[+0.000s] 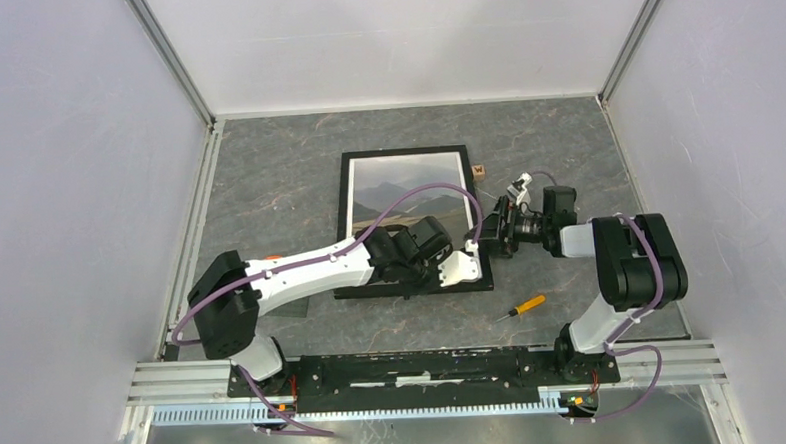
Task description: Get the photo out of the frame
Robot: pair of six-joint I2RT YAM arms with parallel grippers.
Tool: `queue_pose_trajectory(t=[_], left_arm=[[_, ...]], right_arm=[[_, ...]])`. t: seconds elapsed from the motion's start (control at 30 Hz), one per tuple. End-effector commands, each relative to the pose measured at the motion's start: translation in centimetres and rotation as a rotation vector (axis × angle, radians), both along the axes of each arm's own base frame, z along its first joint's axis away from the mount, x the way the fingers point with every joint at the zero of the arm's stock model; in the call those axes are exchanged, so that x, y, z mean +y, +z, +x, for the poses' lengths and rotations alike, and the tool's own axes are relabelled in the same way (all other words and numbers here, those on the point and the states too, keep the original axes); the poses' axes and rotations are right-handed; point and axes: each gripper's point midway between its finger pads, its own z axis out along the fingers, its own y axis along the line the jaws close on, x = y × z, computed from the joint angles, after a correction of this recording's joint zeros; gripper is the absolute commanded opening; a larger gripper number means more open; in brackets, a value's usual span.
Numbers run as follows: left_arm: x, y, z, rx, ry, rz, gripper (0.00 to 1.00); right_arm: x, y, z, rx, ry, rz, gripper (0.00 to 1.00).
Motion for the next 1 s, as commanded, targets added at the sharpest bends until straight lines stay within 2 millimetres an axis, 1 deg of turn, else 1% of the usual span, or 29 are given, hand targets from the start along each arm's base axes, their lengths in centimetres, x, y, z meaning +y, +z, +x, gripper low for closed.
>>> queue_pose_trajectory(t=[0.0, 0.13, 0.3, 0.33, 0.4, 0.43, 0.5, 0.53, 0.63, 0.73, 0.77, 0.8, 0.83, 0.87, 0.9, 0.93, 0.97], left_arm=[[-2.1, 4.2, -0.1, -0.038, -0.039, -0.177, 0.02], [-1.8, 3.7, -0.5, -0.020, -0.043, -0.174, 0.02], [-1.5, 3.3, -0.6, -0.023, -0.053, -0.162, 0.02], [-1.5, 3.2, -0.6, -0.025, -0.054, -0.159, 0.02], [-1.5, 3.2, -0.5, -0.026, -0.054, -0.160, 0.02], [-1.6, 3.3, -0.5, -0.028, -0.059, -0.161, 0.02], [-1.8, 3.5, -0.4, -0.037, -0.064, -0.165, 0.02], [-1.8, 3.6, -0.4, -0.041, -0.071, -0.165, 0.02], [-1.8, 3.7, -0.4, -0.047, -0.089, -0.159, 0.02], [-1.7, 3.8, 0.0, -0.057, -0.070, -0.149, 0.02], [-1.8, 4.1, 0.3, -0.064, -0.041, -0.151, 0.03], [-1.5, 4.3, 0.6, -0.067, -0.013, -0.141, 0.08], [-1.4, 4.9, 0.8, -0.074, 0.007, -0.141, 0.23], [-1.2, 5.4, 1.1, -0.080, 0.035, -0.145, 0.42], [-0.9, 6.1, 1.4, -0.081, 0.059, -0.155, 0.63], [-0.6, 6.9, 1.6, -0.068, 0.081, -0.171, 0.79], [0.0, 7.7, 1.9, -0.043, 0.105, -0.184, 0.89]], right_arm=[[2.1, 2.6, 0.4, 0.009, 0.003, 0.162, 0.98], [2.7, 3.6, 0.4, 0.033, -0.010, 0.238, 0.94], [3.2, 3.5, 0.5, 0.061, -0.012, 0.263, 0.82], [3.2, 3.4, 0.4, 0.069, -0.013, 0.266, 0.78], [3.5, 3.0, 0.3, 0.081, -0.013, 0.258, 0.70], [3.5, 2.4, 0.2, 0.091, -0.006, 0.242, 0.66], [3.5, 0.8, 0.0, 0.125, -0.004, 0.195, 0.64], [3.5, 0.4, -0.1, 0.127, -0.003, 0.186, 0.63], [3.8, 0.3, -0.2, 0.134, -0.002, 0.194, 0.57], [4.0, 1.4, 0.2, 0.117, 0.005, 0.222, 0.39], [4.0, 1.9, 0.3, 0.114, 0.004, 0.235, 0.32], [4.1, 2.2, 0.4, 0.114, 0.002, 0.242, 0.27], [4.1, 2.7, 0.4, 0.107, 0.000, 0.248, 0.20], [4.1, 3.2, 0.5, 0.097, -0.002, 0.253, 0.13], [4.1, 3.9, 0.4, 0.082, 0.001, 0.257, 0.09], [4.1, 4.6, 0.3, 0.064, 0.001, 0.260, 0.06], [4.1, 5.1, 0.2, 0.055, 0.001, 0.260, 0.01]])
